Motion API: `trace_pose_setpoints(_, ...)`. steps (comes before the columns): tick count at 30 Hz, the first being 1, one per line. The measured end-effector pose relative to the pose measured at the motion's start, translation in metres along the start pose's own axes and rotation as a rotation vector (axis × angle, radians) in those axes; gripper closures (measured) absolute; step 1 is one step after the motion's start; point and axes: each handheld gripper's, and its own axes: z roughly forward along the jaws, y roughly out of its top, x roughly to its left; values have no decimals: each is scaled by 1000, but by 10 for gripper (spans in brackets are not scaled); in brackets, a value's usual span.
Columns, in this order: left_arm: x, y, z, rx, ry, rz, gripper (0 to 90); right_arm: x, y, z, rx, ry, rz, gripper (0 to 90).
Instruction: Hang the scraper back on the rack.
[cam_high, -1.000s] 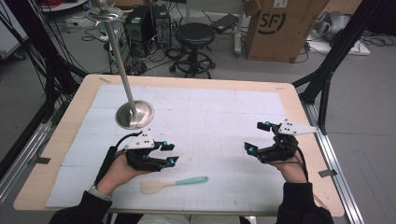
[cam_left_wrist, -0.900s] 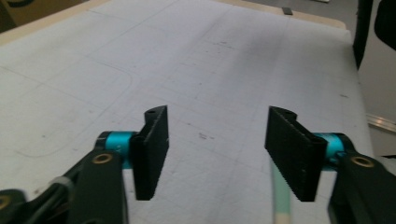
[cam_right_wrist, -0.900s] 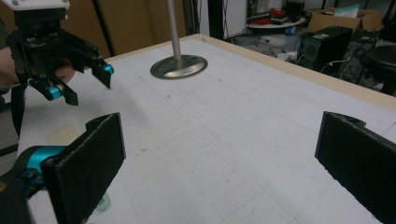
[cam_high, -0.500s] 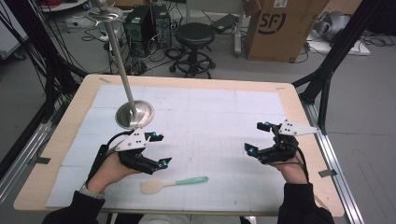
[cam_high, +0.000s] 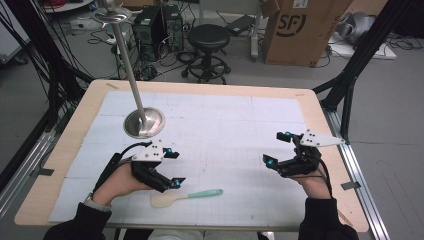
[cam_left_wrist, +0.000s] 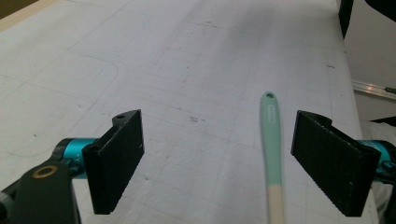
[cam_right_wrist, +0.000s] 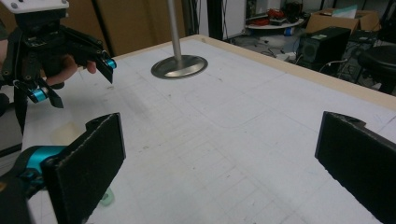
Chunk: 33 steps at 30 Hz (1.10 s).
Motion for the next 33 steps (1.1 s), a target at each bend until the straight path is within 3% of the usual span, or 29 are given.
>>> trace_pose_setpoints(2, -2, 1, 1, 12, -17, 21, 259, 0, 0, 0, -3, -2, -1, 7)
trace_pose_setpoints(5, -2, 6, 5, 81, -36, 19, 244, 1, 0, 0, 0, 1, -2, 7)
trace_pose_setpoints(10, -6, 16, 13, 151, -84, 55, 240, 2, 1, 0, -4, 3, -4, 7)
trace_pose_setpoints(13, -6, 20, 21, 219, -91, 65, 238, 2, 1, 0, -3, 5, 1, 7)
trace_pose_setpoints(22, -10, 21, 45, 382, -139, 85, 255, -1, -1, -2, -7, 5, 5, 7)
trace_pose_setpoints(29, -16, 22, 59, 539, -188, 108, 357, -1, 0, -2, -8, 9, 10, 7)
trace_pose_setpoints(33, -18, 24, 62, 632, -179, 120, 428, -1, -1, -2, -12, 8, 9, 7)
